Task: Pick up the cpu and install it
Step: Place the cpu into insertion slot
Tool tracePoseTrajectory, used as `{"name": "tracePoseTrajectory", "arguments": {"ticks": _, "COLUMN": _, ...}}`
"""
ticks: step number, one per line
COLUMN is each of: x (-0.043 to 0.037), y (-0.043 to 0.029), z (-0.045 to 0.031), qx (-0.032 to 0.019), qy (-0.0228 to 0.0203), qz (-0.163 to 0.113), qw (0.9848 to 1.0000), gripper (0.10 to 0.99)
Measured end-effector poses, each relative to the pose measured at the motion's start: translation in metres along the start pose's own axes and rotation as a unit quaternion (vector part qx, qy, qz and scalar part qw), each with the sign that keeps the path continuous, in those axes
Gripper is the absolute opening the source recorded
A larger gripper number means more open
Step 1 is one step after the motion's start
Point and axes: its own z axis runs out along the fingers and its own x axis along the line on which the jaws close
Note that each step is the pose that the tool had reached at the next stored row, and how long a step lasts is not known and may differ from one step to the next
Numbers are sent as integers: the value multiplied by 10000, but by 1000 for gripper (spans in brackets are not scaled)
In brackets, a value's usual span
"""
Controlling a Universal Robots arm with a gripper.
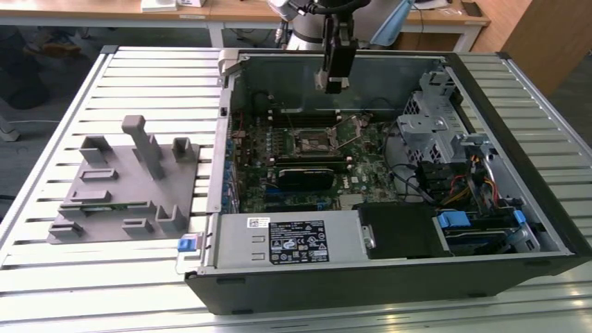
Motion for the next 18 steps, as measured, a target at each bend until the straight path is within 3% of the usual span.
{"name": "tracePoseTrajectory", "arguments": {"ticks": 11, "x": 23, "y": -60, "z": 85, "qx": -1, "qy": 2, "qz": -67, "qw": 10000, "gripper": 541}}
{"name": "tracePoseTrajectory", "arguments": {"ticks": 18, "x": 67, "y": -86, "z": 189, "qx": -1, "qy": 4, "qz": -97, "qw": 10000, "gripper": 541}}
